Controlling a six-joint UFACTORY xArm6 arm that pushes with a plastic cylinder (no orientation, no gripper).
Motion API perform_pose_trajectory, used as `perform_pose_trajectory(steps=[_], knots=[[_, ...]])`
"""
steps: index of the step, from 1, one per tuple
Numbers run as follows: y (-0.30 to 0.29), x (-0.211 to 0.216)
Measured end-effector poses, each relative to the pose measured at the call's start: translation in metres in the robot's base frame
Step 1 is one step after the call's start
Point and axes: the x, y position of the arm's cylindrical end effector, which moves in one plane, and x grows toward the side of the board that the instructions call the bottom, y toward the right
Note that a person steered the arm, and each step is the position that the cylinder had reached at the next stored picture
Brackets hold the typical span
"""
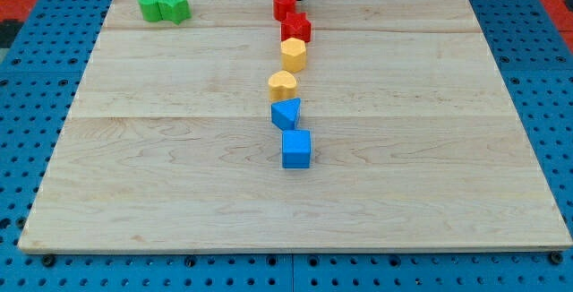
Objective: Move the red blocks vertically towards the top of the hexagon
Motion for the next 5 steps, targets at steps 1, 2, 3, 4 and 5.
perform_pose_trajectory(steps=[1,2,3,4,5], knots=[[-0.012,-0.001],[-0.030,0.002],[-0.088,0.002],[-0.126,0.030],[-0.093,0.054]])
